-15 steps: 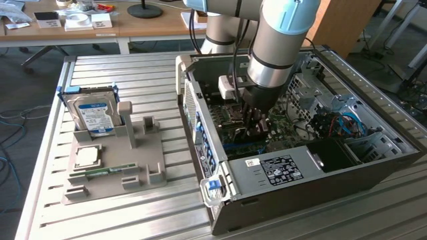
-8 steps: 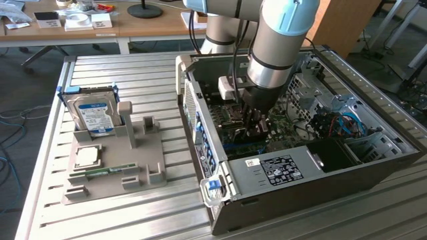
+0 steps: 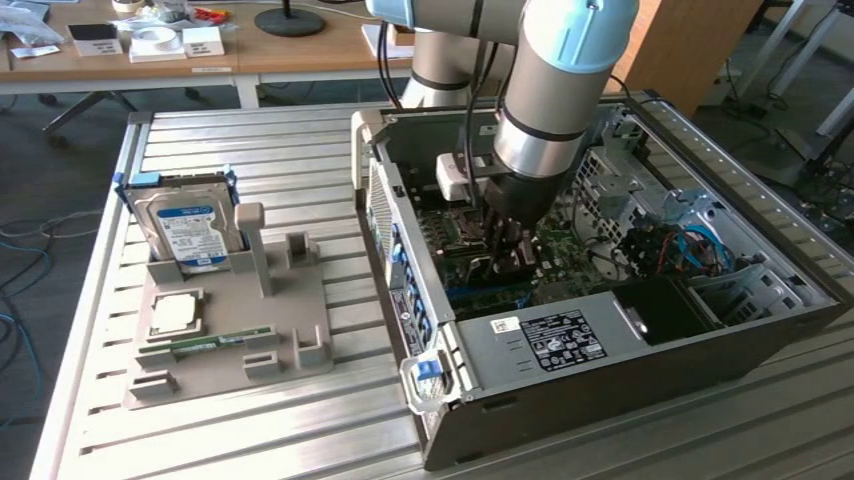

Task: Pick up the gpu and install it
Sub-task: 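Insert the gpu into the slot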

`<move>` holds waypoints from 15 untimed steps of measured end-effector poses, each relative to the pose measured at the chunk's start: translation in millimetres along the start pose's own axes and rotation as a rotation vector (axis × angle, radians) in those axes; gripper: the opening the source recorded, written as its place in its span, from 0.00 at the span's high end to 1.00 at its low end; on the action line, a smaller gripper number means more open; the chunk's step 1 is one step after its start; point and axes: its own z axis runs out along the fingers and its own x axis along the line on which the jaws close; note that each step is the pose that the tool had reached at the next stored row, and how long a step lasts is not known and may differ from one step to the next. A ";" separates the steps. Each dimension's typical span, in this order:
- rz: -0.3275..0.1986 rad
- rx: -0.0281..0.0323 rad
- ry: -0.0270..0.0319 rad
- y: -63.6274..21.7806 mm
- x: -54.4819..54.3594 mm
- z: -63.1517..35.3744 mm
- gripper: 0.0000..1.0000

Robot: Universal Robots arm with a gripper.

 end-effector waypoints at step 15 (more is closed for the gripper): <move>0.000 0.0003 0.0054 0.0 -0.1 -3.6 0.73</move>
